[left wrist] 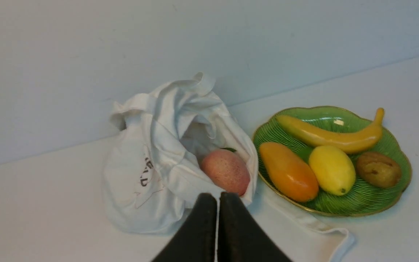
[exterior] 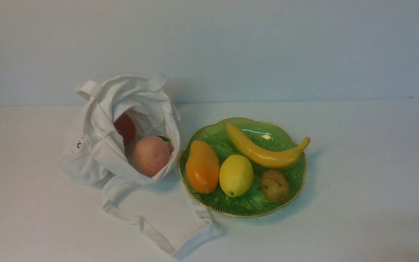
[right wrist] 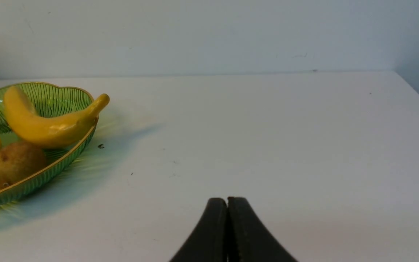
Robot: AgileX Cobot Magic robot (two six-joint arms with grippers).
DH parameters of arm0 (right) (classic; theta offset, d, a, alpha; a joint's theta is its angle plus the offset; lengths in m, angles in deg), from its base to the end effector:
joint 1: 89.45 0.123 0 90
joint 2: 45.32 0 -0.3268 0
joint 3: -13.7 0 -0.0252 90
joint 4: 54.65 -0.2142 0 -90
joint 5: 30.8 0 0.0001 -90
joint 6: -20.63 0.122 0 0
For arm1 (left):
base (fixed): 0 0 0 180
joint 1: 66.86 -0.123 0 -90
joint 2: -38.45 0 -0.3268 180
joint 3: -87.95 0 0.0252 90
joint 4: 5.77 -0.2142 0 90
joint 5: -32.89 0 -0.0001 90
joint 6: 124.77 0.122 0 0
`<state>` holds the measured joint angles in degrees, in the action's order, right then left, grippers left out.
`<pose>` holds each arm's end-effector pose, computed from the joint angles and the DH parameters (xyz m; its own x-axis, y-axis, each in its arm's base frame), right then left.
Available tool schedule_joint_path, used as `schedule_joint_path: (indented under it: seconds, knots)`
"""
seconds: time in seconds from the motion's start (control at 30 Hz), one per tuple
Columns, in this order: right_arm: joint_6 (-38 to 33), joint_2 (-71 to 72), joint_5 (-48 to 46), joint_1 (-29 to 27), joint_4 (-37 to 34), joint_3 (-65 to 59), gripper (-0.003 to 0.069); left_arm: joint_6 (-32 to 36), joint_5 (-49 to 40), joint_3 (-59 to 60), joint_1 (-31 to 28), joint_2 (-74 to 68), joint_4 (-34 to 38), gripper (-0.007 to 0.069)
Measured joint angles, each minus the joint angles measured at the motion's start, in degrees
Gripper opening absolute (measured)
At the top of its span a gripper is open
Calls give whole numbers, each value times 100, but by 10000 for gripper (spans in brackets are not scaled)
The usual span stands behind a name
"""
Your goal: Take the fruit out of the cloth bag on the white table and place them on a plate.
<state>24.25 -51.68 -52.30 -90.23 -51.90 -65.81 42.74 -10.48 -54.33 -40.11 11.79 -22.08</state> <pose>0.0034 -0.0022 0.1633 -0.2975 0.0226 -0.9544 0.0359 0.9993 0.0124 0.0150 0.0188 0.3507 -0.2571 0.1203 -0.9589 0.2744 0.9605 0.0470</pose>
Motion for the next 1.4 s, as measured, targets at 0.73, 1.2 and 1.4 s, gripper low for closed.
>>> schedule_joint_path:
  seconds: [0.73,1.2,1.4]
  knots:
    - [0,0,0,0,-8,0,-15,1615,2107,4190,-2312,2046,1734,-8]
    - [0,0,0,0,-8,0,-15,1668,2113,4195,-2312,2046,1760,-8]
    - [0,0,0,0,-8,0,-15,1668,2113,4195,-2312,2046,1767,-8]
